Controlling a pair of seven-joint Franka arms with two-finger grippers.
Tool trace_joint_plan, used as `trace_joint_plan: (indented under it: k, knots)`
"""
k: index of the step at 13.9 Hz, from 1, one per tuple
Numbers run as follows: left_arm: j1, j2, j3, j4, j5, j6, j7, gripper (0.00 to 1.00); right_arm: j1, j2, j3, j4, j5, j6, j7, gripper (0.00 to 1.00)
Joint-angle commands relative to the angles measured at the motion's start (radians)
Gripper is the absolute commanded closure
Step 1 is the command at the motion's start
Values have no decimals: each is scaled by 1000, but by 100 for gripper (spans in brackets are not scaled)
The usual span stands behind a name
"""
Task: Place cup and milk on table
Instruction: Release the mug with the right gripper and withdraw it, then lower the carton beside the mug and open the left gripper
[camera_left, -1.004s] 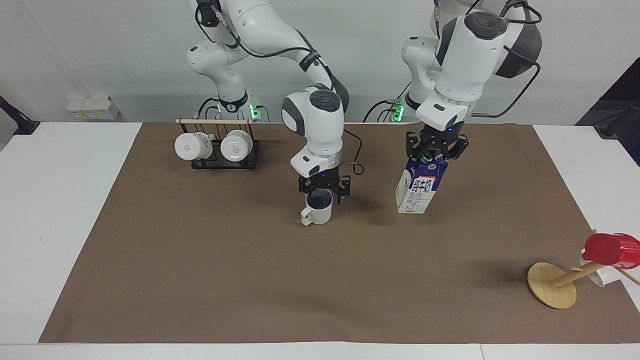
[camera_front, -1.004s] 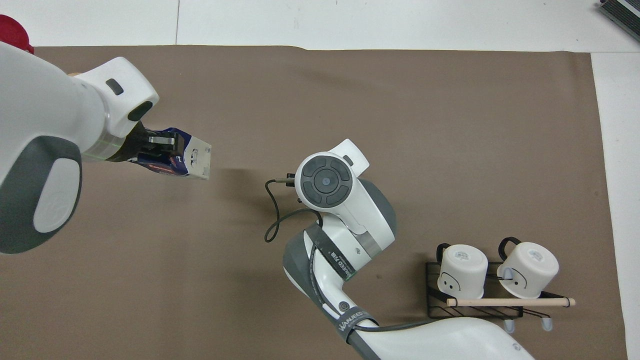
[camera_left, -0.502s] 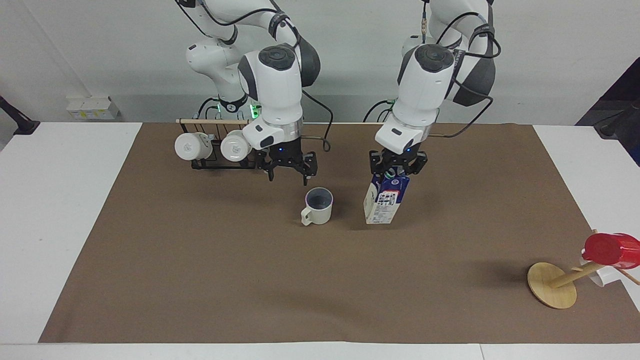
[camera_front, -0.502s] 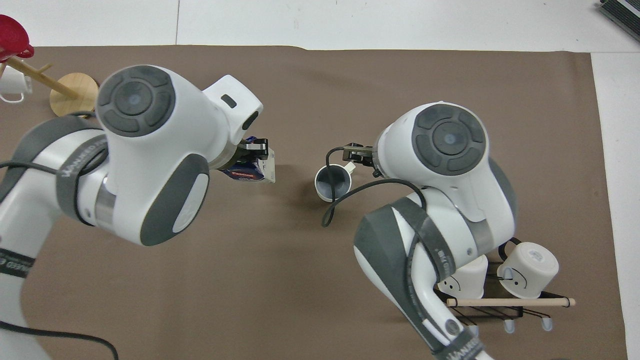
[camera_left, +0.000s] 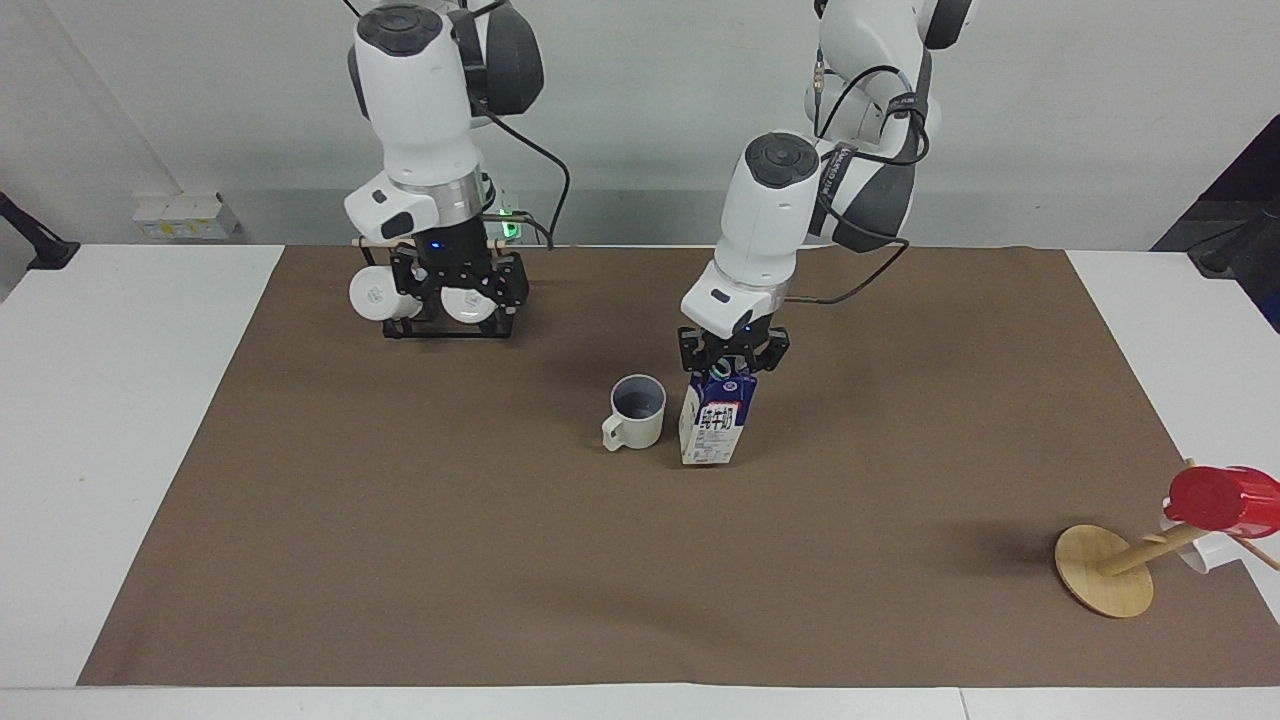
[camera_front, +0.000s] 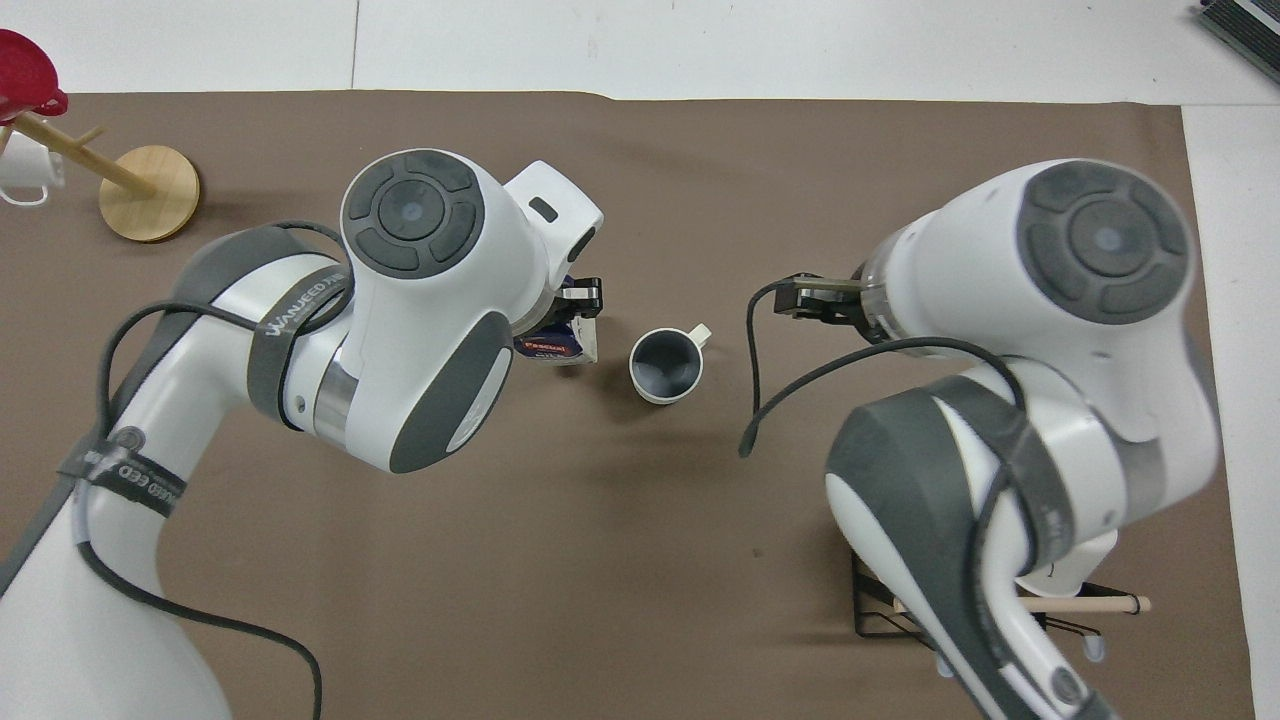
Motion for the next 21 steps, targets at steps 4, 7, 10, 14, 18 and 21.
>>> trace_joint_plan:
  k: [4,7,10,14,18,21]
  knots:
    - [-17,-3,17,-42,-22,31,-10,47,-153,-87,9,-10,27,-134,-174,0]
    - [-15,-11,17,-59,-22,26,-10,45,-225,-96,8,-10,40,-205,-222,0]
    - [-15,-29,17,-99,-20,33,-7,32,-300,-99,8,-8,67,-222,-286,0]
    - [-15,-32,19,-96,-17,28,-6,0,-337,-89,9,111,74,-292,-319,0]
    - [-13,-33,20,-78,-8,17,-4,0,-333,-104,9,158,63,-388,-317,0]
    - [-10,-101,17,-78,-17,-7,-7,0,-327,-112,12,147,58,-371,-319,0]
